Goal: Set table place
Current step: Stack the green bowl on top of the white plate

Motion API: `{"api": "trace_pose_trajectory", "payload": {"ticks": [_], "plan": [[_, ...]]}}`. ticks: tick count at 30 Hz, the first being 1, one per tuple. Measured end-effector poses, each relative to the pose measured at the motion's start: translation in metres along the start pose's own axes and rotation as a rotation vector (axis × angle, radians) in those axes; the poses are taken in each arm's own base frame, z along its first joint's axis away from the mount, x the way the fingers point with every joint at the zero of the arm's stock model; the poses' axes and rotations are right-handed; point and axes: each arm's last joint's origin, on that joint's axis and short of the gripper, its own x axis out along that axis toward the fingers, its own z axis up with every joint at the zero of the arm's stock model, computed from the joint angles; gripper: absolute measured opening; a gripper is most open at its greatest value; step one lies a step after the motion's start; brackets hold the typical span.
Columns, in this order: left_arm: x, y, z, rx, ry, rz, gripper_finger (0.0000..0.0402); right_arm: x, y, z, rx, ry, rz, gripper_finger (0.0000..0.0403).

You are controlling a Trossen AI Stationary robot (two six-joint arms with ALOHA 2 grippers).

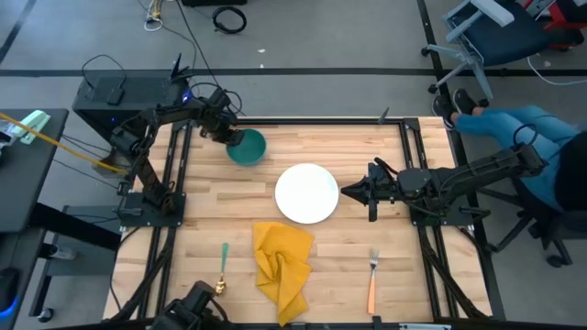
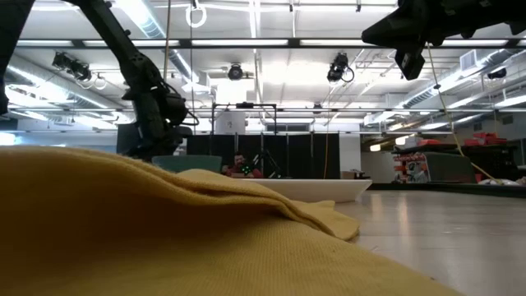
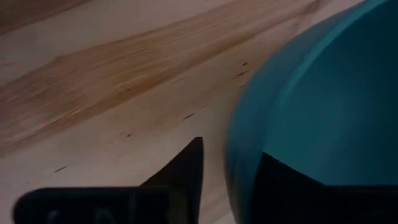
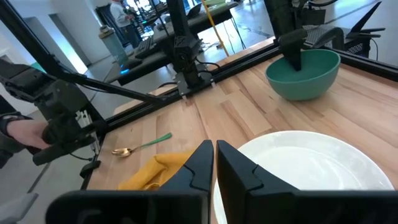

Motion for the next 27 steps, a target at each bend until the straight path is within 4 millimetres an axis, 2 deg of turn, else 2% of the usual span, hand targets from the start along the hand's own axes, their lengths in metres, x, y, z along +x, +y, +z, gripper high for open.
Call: {"api": "trace_pose_trajectory", "payload": {"ticks": [7, 15, 21, 27], "plan": [[-0.008, -0.004, 0.009, 0.012, -0.033, -0.005, 0.0012, 0.000, 0.000, 0.000, 0.000, 0.001, -0.001, 0.0028], [-0.025, -0.019, 0.021, 0.054, -0.040, -0.012, 0.0014, 0.000, 0.000, 0.000, -0.001, 0.002, -0.001, 0.0028], [-0.044, -0.043, 0.027, 0.113, -0.013, -0.018, 0.0016, 0.000, -0.001, -0.001, -0.004, 0.012, -0.005, 0.0028], [-0.069, -0.081, 0.033, 0.195, -0.024, -0.040, 0.0008, 0.000, -0.002, -0.003, -0.011, 0.032, -0.015, 0.0028]]}}
